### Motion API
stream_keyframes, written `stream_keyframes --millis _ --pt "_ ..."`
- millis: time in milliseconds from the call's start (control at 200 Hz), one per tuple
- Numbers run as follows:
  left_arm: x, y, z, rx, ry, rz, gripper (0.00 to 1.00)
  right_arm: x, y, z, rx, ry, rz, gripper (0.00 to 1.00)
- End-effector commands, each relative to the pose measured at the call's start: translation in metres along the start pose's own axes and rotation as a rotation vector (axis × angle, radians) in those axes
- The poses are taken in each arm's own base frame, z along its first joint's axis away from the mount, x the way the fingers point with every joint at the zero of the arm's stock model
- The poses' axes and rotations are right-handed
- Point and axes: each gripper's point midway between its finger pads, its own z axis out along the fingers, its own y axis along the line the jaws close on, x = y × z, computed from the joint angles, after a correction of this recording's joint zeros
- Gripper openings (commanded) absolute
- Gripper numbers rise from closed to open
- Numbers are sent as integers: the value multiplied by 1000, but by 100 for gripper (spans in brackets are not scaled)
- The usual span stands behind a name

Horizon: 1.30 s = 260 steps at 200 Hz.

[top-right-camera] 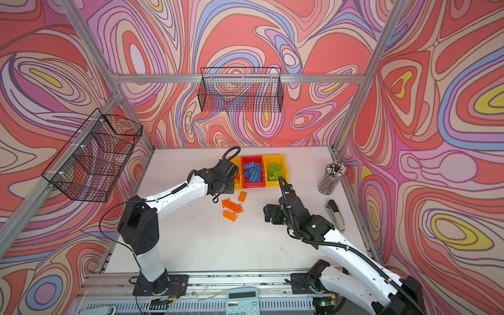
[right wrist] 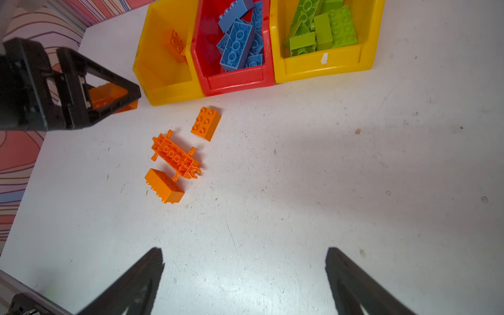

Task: Sort the legos into containers by color
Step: 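Carry the orange 2x4 brick with the left gripper over the yellow bin, then lower the orange brick into the yellow bin and open the left gripper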

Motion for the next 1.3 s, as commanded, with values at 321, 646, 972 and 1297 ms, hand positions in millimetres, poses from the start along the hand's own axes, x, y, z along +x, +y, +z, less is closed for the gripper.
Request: stream_keyframes --millis 321,646,972,1297 --pt "-43 1 38 41 48 -12 24 0 -10 4 68 -5 -9 98" --pt "-58 4 62 36 56 -29 21 -3 -12 7 91 -6 -12 98" --pt "-68 8 80 38 67 -56 11 -1 -18 3 114 -11 -2 98" --pt "-68 8 97 42 92 -65 42 -2 -19 2 120 -13 1 98"
